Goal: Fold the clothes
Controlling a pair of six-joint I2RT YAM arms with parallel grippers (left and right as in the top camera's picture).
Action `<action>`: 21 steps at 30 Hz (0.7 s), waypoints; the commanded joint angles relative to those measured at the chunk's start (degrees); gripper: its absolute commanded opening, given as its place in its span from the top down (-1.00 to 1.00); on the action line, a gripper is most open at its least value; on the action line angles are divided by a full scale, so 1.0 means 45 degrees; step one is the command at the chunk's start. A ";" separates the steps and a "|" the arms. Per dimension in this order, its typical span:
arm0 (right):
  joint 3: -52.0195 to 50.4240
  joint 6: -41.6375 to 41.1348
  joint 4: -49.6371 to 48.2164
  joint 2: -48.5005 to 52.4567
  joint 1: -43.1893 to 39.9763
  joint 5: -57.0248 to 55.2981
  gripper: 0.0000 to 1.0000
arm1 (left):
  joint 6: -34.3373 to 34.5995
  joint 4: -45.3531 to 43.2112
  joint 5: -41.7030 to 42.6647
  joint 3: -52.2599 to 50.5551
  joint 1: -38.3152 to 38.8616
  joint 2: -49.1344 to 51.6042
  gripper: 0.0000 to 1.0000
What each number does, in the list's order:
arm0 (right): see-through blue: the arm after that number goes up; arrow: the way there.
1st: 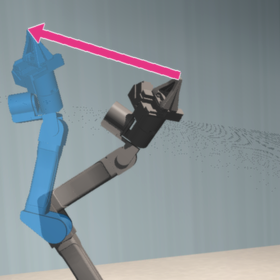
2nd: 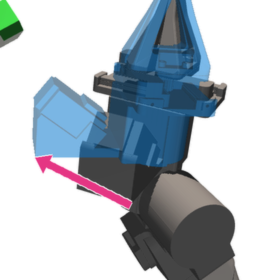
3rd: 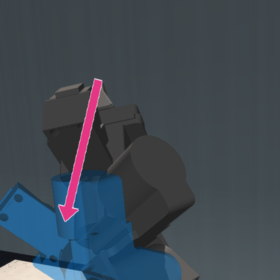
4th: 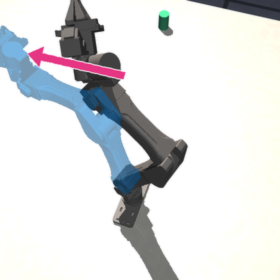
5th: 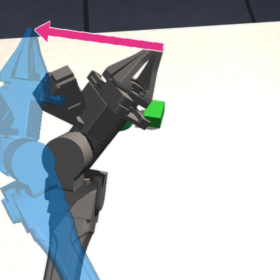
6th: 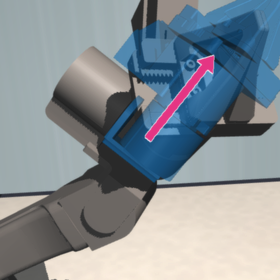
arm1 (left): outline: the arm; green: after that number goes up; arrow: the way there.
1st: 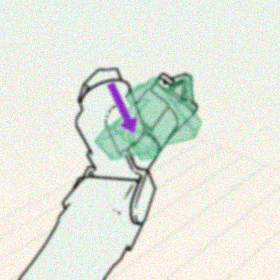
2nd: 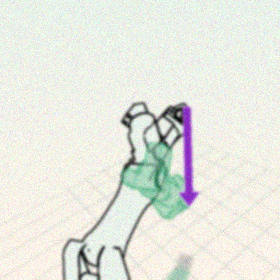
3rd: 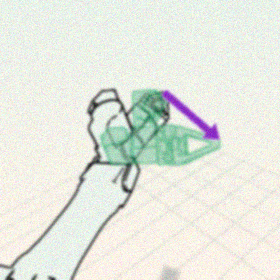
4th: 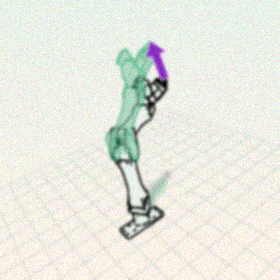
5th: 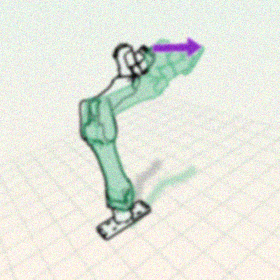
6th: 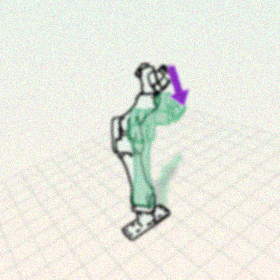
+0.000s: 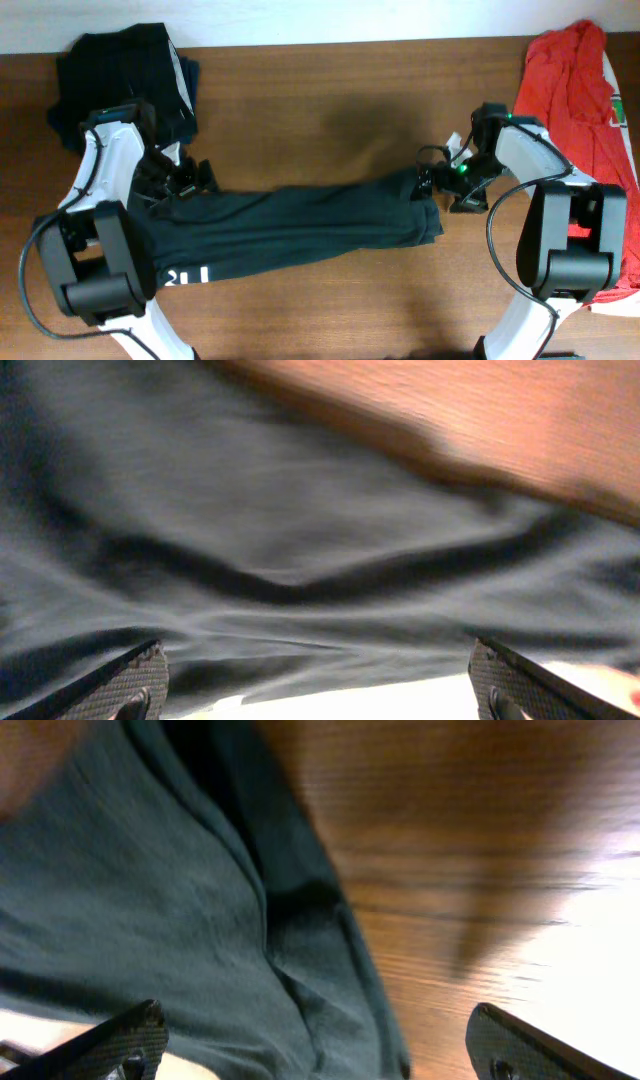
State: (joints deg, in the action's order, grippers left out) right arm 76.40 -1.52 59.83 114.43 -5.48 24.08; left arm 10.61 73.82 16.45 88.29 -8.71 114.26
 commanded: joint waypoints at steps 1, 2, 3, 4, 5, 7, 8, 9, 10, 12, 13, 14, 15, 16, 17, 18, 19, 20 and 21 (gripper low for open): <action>-0.0889 0.0296 -0.0325 -0.0112 0.0063 0.1239 -0.97 | -0.0952 -0.0092 0.1399 0.0160 0.0389 -0.1175 -0.91; -0.1394 0.0287 -0.0709 -0.0112 0.0073 0.1370 -0.98 | -0.0947 -0.0024 0.1394 0.0160 0.0491 -0.1180 -0.92; -0.1608 0.0282 -0.0894 -0.0112 0.0078 0.1428 -0.97 | -0.0942 -0.0019 0.1399 0.0141 0.0510 -0.1180 -0.98; -0.1914 0.0282 -0.1166 -0.0112 0.0107 0.1661 -0.97 | -0.0942 -0.0015 0.1399 0.0141 0.0510 -0.1180 -0.98; -0.2205 0.0277 -0.1477 -0.0112 0.0219 0.1962 -0.95 | -0.0937 -0.0015 0.1399 0.0141 0.0520 -0.1180 -0.98; -0.2501 0.0228 -0.1894 -0.0112 0.0670 0.2030 -0.35 | -0.0850 -0.0024 0.1399 0.0141 0.0520 -0.1180 -0.98; -0.2501 -0.0117 -0.1982 -0.0112 0.0850 0.2025 0.09 | -0.0850 -0.0015 0.1399 0.0141 0.0520 -0.1180 -0.98; -0.2501 -0.0544 -0.2118 -0.0112 0.0952 0.2021 0.48 | -0.0850 0.0000 0.1399 0.0141 0.0525 -0.1180 -0.98; -0.2487 -0.0821 -0.2225 -0.0112 0.0967 0.1914 0.92 | -0.0850 0.0073 0.1399 0.0141 0.0525 -0.1180 -0.98; -0.2385 -0.1297 -0.2157 -0.0112 0.0855 0.0821 0.92 | -0.0850 0.0131 0.1399 0.0141 0.0525 -0.1180 -0.98; -0.2210 -0.1875 -0.1855 -0.0112 0.0695 -0.0233 0.92 | -0.0850 0.0136 0.1399 0.0141 0.0525 -0.1180 -0.98; -0.1817 -0.2327 -0.1229 -0.0117 0.0423 -0.1224 0.92 | -0.0850 0.0170 0.1399 0.0141 0.0549 -0.1180 -0.98; -0.1316 -0.2506 -0.0471 -0.0121 0.0087 -0.1991 0.92 | -0.0850 0.0204 0.1399 0.0141 0.0607 -0.1180 -0.98; -0.0821 -0.2574 0.0219 -0.0141 -0.0267 -0.2477 0.92 | -0.0855 0.0223 0.1399 0.0141 0.0729 -0.1180 -0.98; -0.0170 -0.2890 0.1054 -0.0151 -0.0675 -0.3026 0.92 | -0.0855 0.0214 0.1394 0.0141 0.0889 -0.1180 -0.98; 0.0568 -0.2880 0.1914 -0.0189 -0.1107 -0.3269 0.92 | -0.0855 0.0199 0.1389 0.0141 0.1039 -0.1180 -0.98; 0.1501 -0.2875 0.2856 -0.0325 -0.1574 -0.3264 0.92 | -0.0855 0.0146 0.1375 0.0141 0.1219 -0.1180 -0.98; 0.2059 -0.2866 0.3337 -0.0529 -0.1763 -0.3264 0.92 | -0.0855 0.0058 0.1345 0.0141 0.1477 -0.1180 -0.98; 0.2531 -0.2769 0.3691 -0.0869 -0.1812 -0.3269 0.92 | -0.0855 -0.0024 0.1345 0.0141 0.1656 -0.1180 -0.98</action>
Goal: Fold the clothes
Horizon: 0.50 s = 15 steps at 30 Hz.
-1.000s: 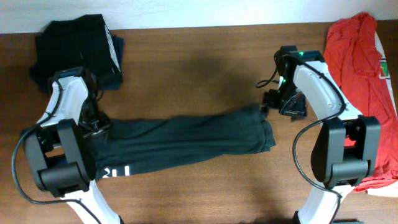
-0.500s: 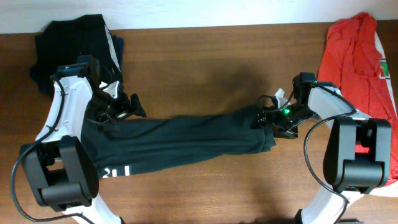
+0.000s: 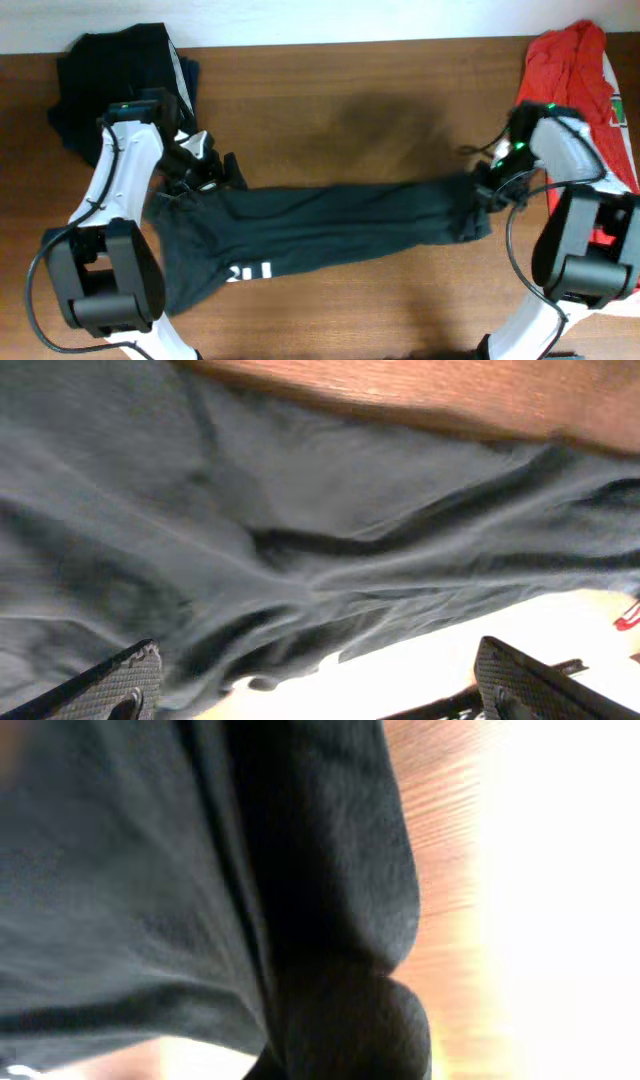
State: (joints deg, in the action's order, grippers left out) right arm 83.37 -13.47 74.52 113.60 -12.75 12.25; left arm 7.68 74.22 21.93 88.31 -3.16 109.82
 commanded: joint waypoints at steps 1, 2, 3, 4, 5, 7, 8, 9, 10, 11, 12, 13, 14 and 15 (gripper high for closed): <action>0.1258 -0.0117 0.0699 -0.1326 0.0034 -0.0656 0.92 | -0.0204 -0.0277 0.0126 0.0131 0.0675 -0.0194 -0.98; 0.1258 -0.0121 0.0787 -0.1710 0.0291 -0.0855 0.92 | -0.0204 -0.0389 0.0121 0.0131 0.0782 -0.0194 -0.98; 0.1258 -0.0121 0.0923 -0.2030 0.0656 -0.1137 0.92 | -0.0204 -0.0515 0.0126 0.0131 0.0923 -0.0194 -0.98; 0.1258 -0.0117 0.1059 -0.2195 0.1025 -0.1506 0.92 | -0.0204 -0.0631 0.0117 0.0131 0.1010 -0.0194 -0.98; 0.1258 -0.0117 0.1127 -0.2263 0.1481 -0.1817 0.92 | -0.0194 -0.0763 -0.0015 0.0131 0.1073 -0.0194 -0.98; 0.1258 -0.0121 0.1069 -0.2254 0.2657 -0.2069 0.92 | -0.0194 -0.0792 -0.0068 0.0131 0.1093 -0.0194 -0.99; 0.1258 -0.0121 0.1010 -0.2254 0.3036 -0.2069 0.92 | -0.0199 -0.0787 -0.0073 0.0131 0.1093 -0.0194 -0.98; 0.1258 -0.0141 0.0860 -0.2254 0.3706 -0.2064 0.92 | -0.0194 -0.0787 -0.0073 0.0131 0.1093 -0.0194 -0.98; 0.1258 -0.0311 0.0699 -0.2254 0.4265 -0.2055 0.92 | -0.0194 -0.0792 -0.0126 0.0136 0.1093 -0.0194 -0.98; 0.1253 -0.0831 0.0520 -0.2249 0.5003 -0.1953 0.92 | -0.0126 -0.0840 -0.0369 0.0131 0.1093 -0.0194 -0.98; 0.1214 -0.0850 0.0282 -0.2234 0.5591 -0.1681 0.92 | 0.0894 -0.0874 -0.1438 0.0131 0.1093 -0.0194 -0.98; 0.1166 -0.0855 0.0049 -0.2234 0.6110 -0.1496 0.92 | 0.1574 -0.0860 -0.2200 0.0131 0.1093 -0.0194 -0.99; 0.1112 -0.1083 -0.0199 -0.2215 0.6708 -0.1438 0.92 | 0.1821 -0.0826 -0.2545 0.0136 0.1093 -0.0194 -0.98; 0.1093 -0.1433 -0.0359 -0.2200 0.7257 -0.1438 0.92 | 0.1812 -0.0826 -0.2555 0.0131 0.1093 -0.0194 -0.98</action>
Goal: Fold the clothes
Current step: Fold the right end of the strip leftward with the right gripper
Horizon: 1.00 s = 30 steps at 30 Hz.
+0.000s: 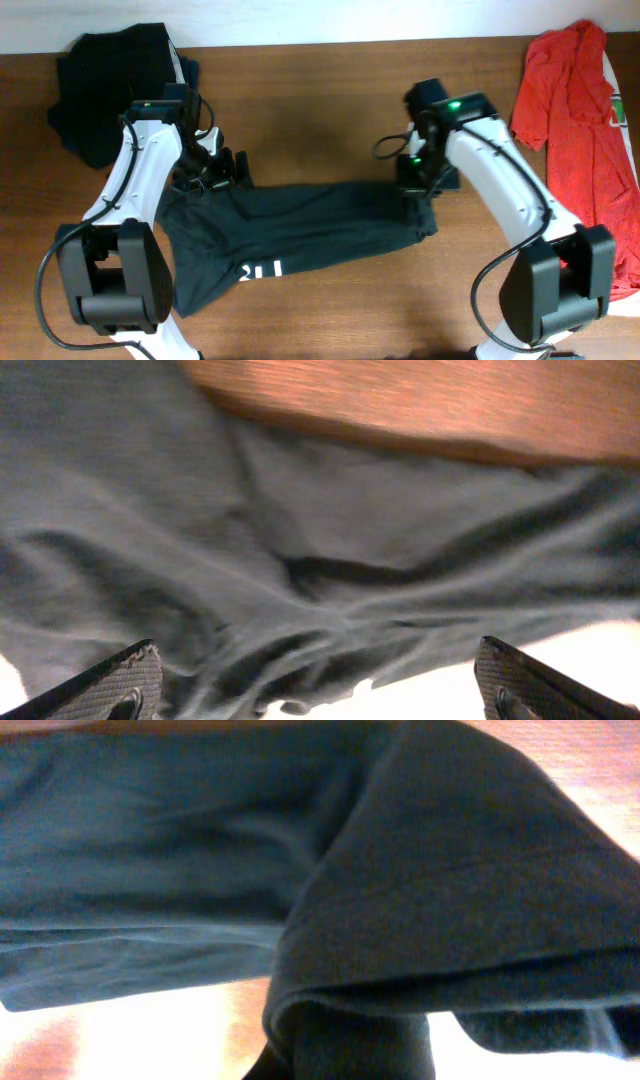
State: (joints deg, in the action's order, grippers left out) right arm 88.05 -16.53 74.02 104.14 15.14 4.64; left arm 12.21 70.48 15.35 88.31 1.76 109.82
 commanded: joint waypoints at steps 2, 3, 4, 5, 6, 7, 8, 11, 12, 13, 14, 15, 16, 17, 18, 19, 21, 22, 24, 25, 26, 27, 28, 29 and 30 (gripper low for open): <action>0.0053 -0.1423 -0.0733 0.0058 0.2142 0.0296 0.92 | 0.0806 0.0005 -0.1093 0.0131 0.0000 -0.0194 -0.98; 0.0053 -0.1457 -0.0937 0.0223 0.2574 0.0306 0.90 | 0.0806 0.0005 -0.1093 0.0136 0.0000 -0.0194 -0.98; 0.0053 -0.1744 -0.1137 0.0398 0.2987 0.0296 0.88 | 0.0806 0.0005 -0.1093 0.0131 0.0000 -0.0194 -0.98; 0.0053 -0.2137 -0.1302 0.0563 0.3356 0.0296 0.88 | 0.0806 0.0010 -0.1093 0.0131 0.0000 -0.0194 -0.98; 0.0053 -0.2331 -0.1481 0.0695 0.3648 0.0301 0.88 | 0.0806 0.0010 -0.1093 0.0131 0.0000 -0.0194 -0.98; 0.0053 -0.2550 -0.1617 0.0826 0.3929 0.0301 0.88 | 0.0806 0.0015 -0.1093 0.0131 0.0000 -0.0194 -0.98; 0.0053 -0.2545 -0.1749 0.0903 0.4158 0.0301 0.76 | 0.0806 0.0015 -0.1093 0.0131 0.0000 -0.0194 -0.99; 0.0053 -0.2691 -0.2200 0.1146 0.4643 0.0801 0.56 | 0.0806 0.0019 -0.1093 0.0131 0.0000 -0.0194 -0.98; 0.0053 -0.2783 -0.2424 0.1146 0.4673 0.1098 0.66 | 0.0806 0.0015 -0.1093 0.0131 0.0000 -0.0194 -0.98; 0.0058 -0.2769 -0.2511 0.1146 0.4658 0.1263 0.59 | 0.0806 0.0024 -0.1093 0.0131 0.0000 -0.0194 -0.98; 0.0083 -0.2380 -0.2390 0.1141 0.4537 0.1258 0.46 | 0.0801 0.0063 -0.1093 0.0131 0.0000 -0.0194 -0.98; 0.0219 -0.2186 -0.2055 0.1132 0.4386 0.1200 0.46 | 0.0806 0.0063 -0.1093 0.0131 0.0000 -0.0194 -0.98; 0.0602 -0.1841 -0.1287 0.1132 0.3983 0.0991 0.46 | 0.0806 0.0058 -0.1093 0.0131 0.0000 -0.0194 -0.98; 0.0918 -0.1749 -0.0733 0.1132 0.3551 0.0593 0.42 | 0.0806 0.0058 -0.1093 0.0136 0.0000 -0.0194 -0.98; 0.1093 -0.1632 -0.0432 0.1132 0.3133 0.0340 0.28 | 0.0806 0.0058 -0.1093 0.0131 0.0000 -0.0194 -0.98; 0.1103 -0.1297 -0.0340 0.1132 0.2531 0.0335 0.07 | 0.0806 0.0063 -0.1088 0.0131 0.0000 -0.0194 -0.98; 0.0860 -0.1039 -0.0418 0.1137 0.1719 0.0340 0.07 | 0.0806 0.0058 -0.1088 0.0131 0.0000 -0.0194 -0.98; 0.0549 -0.1039 -0.0748 0.1137 0.1685 0.0340 0.24 | 0.0806 0.0058 -0.1088 0.0131 0.0000 -0.0194 -0.98; -0.0461 -0.1054 -0.1836 0.1141 0.1933 0.0602 0.53 | 0.0806 0.0063 -0.1088 0.0131 0.0000 -0.0194 -0.98; -0.1098 -0.1093 -0.2618 0.1141 0.2142 0.0899 0.66 | 0.0806 0.0063 -0.1088 0.0131 0.0000 -0.0194 -0.98; -0.1734 -0.1093 -0.3429 0.1146 0.2341 0.1253 0.70 | 0.0806 0.0063 -0.1088 0.0131 0.0000 -0.0194 -0.98; -0.2278 -0.1098 -0.4124 0.1146 0.2531 0.1627 0.83 | 0.0806 0.0063 -0.1088 0.0131 0.0000 -0.0194 -0.98; -0.2793 -0.1103 -0.4779 0.1146 0.2744 0.1977 0.84 | 0.0806 0.0058 -0.1088 0.0131 0.0000 -0.0194 -0.98; -0.3225 -0.1394 -0.5275 0.1146 0.2968 0.1977 0.84 | 0.0806 0.0058 -0.1088 0.0131 0.0000 -0.0194 -0.98; -0.3526 -0.1491 -0.5644 0.1146 0.3113 0.2016 0.84 | 0.0806 0.0058 -0.1088 0.0131 0.0000 -0.0194 -0.99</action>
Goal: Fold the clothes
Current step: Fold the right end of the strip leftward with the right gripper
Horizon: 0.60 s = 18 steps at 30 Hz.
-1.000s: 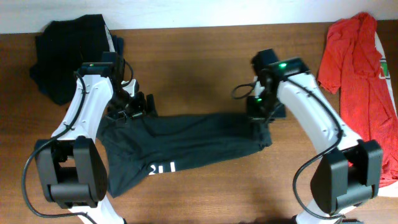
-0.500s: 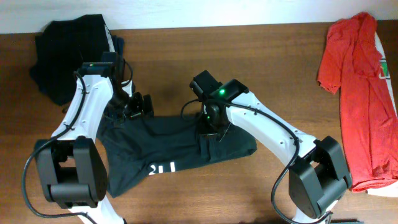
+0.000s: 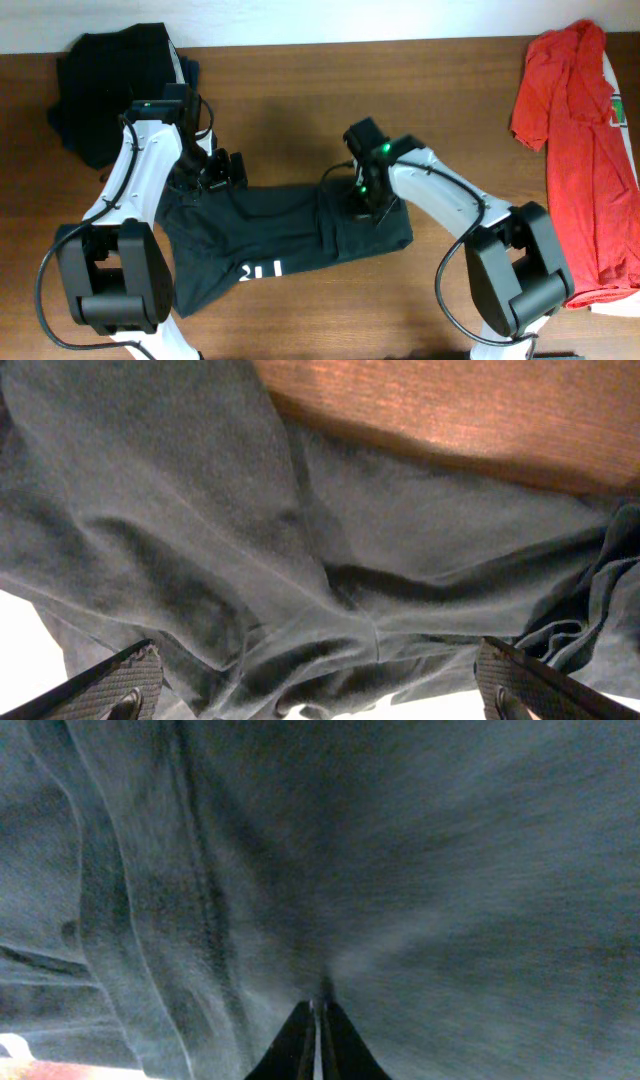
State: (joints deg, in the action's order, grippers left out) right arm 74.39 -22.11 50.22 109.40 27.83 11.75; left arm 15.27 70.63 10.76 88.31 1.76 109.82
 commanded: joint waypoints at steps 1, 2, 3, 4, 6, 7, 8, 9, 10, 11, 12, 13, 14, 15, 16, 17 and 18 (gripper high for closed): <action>-0.1025 -0.0301 -0.1059 -0.0010 0.0622 0.0452 0.82 | 0.0126 0.0024 -0.0068 0.0131 0.0000 -0.0194 -0.98; -0.1248 -0.0539 -0.1355 -0.0010 0.0816 0.0442 0.83 | 0.0126 0.0024 -0.0068 0.0131 0.0000 -0.0194 -0.98; -0.1316 -0.0631 -0.1452 -0.0010 0.1005 0.0447 0.82 | 0.0126 0.0024 -0.0068 0.0131 0.0000 -0.0194 -0.98; -0.1316 -0.0748 -0.1452 -0.0010 0.1098 0.0476 0.83 | 0.0126 0.0024 -0.0063 0.0131 0.0000 -0.0194 -0.98; -0.1141 -0.0782 -0.0641 -0.0019 0.1127 0.0685 0.92 | 0.0126 0.0024 -0.0068 0.0131 0.0005 -0.0194 -0.98; -0.0729 -0.0772 0.0311 -0.0092 0.1030 0.0685 0.92 | 0.0126 0.0024 -0.0068 0.0131 0.0000 -0.0194 -0.98; -0.0121 -0.0709 0.1350 -0.0316 0.0874 0.0583 0.92 | 0.0126 0.0010 -0.0068 0.0131 0.0000 -0.0194 -0.98; 0.0461 -0.0330 0.2074 -0.0568 0.0695 0.0495 0.92 | 0.0126 0.0005 -0.0068 0.0131 0.0000 -0.0194 -0.98; 0.1137 -0.0141 0.2846 -0.0797 0.0369 0.0015 0.92 | 0.0126 0.0019 -0.0068 0.0131 0.0000 -0.0194 -0.99; 0.1719 -0.0141 0.3502 -0.0879 -0.0083 -0.0685 0.74 | 0.0126 0.0024 -0.0068 0.0121 0.0000 -0.0194 -0.98; 0.1904 -0.0141 0.3857 -0.0879 -0.0510 -0.1103 0.48 | 0.0126 0.0019 -0.0068 0.0117 0.0000 -0.0194 -0.98; 0.1894 -0.0141 0.4099 -0.0874 -0.0996 -0.1452 0.24 | 0.0126 0.0015 -0.0068 0.0097 0.0000 -0.0194 -0.98; 0.1817 -0.0136 0.4133 -0.0874 -0.1268 -0.1622 0.24 | 0.0126 0.0005 -0.0068 0.0058 0.0005 -0.0194 -0.99; 0.1588 -0.0136 0.4080 -0.0874 -0.1812 -0.1763 0.25 | 0.0126 -0.0068 -0.0068 -0.0058 0.0000 -0.0194 -0.99; 0.1263 -0.0136 0.3808 -0.0874 -0.2108 -0.1724 0.35 | 0.0126 -0.0189 -0.0068 -0.0204 0.0000 -0.0194 -0.98; 0.1030 -0.0141 0.3594 -0.0869 -0.2200 -0.1700 0.38 | 0.0131 -0.0233 -0.0063 -0.0267 0.0000 -0.0194 -0.98; 0.0729 -0.0136 0.3206 -0.0874 -0.2200 -0.1520 0.38 | 0.0131 -0.0330 -0.0053 -0.0359 0.0000 -0.0185 -0.98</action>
State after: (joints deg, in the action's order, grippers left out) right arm 80.62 -22.52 66.59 106.10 18.87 5.65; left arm 15.29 69.82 10.63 88.05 1.76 109.82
